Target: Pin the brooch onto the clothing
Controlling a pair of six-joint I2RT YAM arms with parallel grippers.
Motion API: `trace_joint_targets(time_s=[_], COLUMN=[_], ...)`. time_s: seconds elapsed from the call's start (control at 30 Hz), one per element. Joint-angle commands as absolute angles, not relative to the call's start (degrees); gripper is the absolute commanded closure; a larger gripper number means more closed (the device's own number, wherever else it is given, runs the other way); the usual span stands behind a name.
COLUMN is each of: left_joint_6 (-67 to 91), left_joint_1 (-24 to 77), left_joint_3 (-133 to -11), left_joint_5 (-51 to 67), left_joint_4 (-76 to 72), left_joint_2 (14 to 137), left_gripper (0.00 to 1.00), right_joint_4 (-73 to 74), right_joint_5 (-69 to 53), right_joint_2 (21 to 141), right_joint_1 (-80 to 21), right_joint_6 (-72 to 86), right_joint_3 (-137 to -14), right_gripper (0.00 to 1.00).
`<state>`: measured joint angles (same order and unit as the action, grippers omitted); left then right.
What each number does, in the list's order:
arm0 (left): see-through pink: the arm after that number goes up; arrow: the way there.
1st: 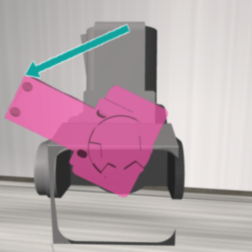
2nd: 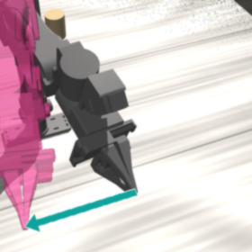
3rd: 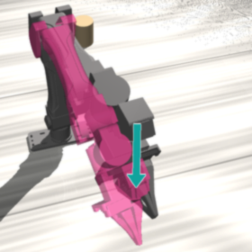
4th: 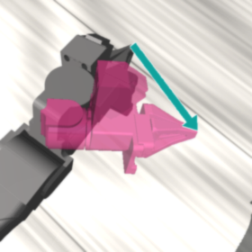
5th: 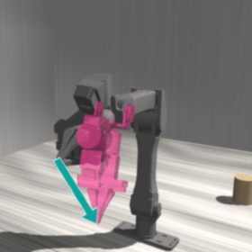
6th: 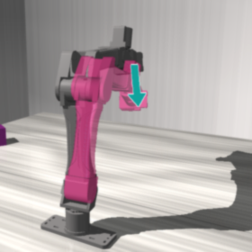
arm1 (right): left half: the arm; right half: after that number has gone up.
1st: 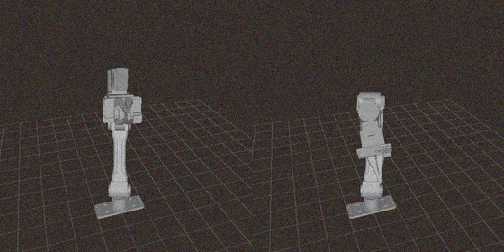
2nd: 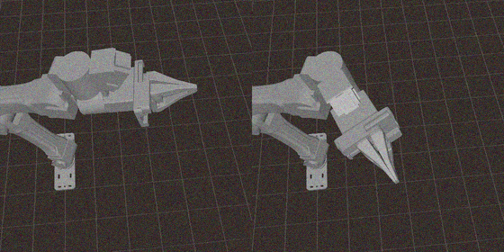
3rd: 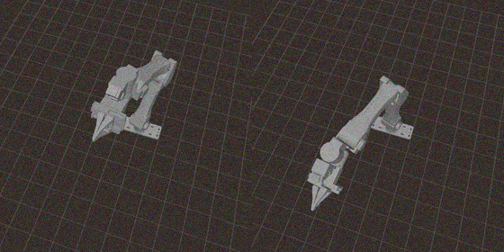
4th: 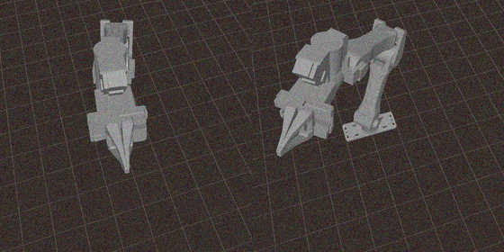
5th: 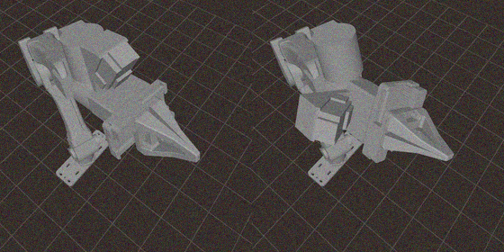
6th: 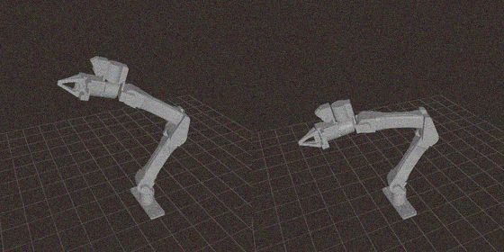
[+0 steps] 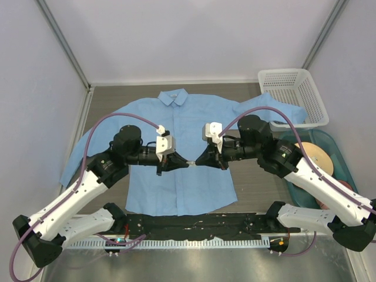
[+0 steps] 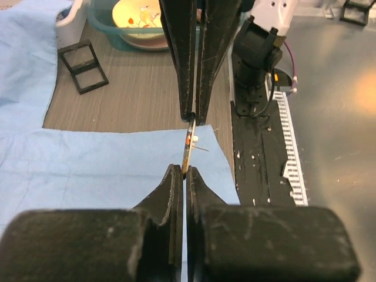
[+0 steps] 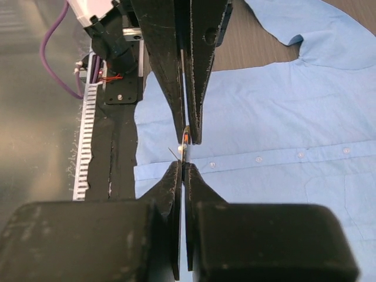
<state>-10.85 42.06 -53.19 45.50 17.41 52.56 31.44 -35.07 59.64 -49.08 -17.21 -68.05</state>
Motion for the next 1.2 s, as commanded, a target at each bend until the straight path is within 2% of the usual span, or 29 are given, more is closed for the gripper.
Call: trace_joint_targets(time_s=[0.0,0.07,0.1,0.3,0.63,0.97,1.17], left_joint_6=[0.84,4.99,6.66,14.67,18.02,19.95,21.09], left_joint_1=[42.36,41.4,40.87,34.81,34.37,34.37,34.37], left_joint_3=[-53.97,-53.62,-53.53,-55.28,-56.34,-55.72,-55.2], left_joint_5=[39.84,38.15,35.88,34.54,33.58,32.17,33.4], left_joint_4=[13.98,13.71,13.45,13.53,11.69,10.02,8.61], left_joint_2=[51.42,50.8,50.63,50.62,48.96,47.55,47.64], left_gripper=[1.0,1.0,1.0,1.0,1.0,1.0,1.0], right_joint_4=[25.76,24.35,24.0,19.34,11.27,8.7,7.56], right_joint_5=[-30.51,-25.77,-24.1,-13.98,-13.36,-7.04,-4.05], right_joint_2=[59.5,59.15,58.89,55.47,57.13,58.27,59.24], right_joint_1=[-49.48,-49.48,-49.57,-49.48,-49.57,-54.93,-56.25], right_joint_6=[-13.2,-12.13,-11.69,-8.7,-3.52,-7.82,-9.23], right_joint_3=[-70.4,-70.49,-70.49,-68.47,-65.48,-64.07,-64.07], right_gripper=[0.71,0.49,0.34,0.07,0.04,0.05,0.15])
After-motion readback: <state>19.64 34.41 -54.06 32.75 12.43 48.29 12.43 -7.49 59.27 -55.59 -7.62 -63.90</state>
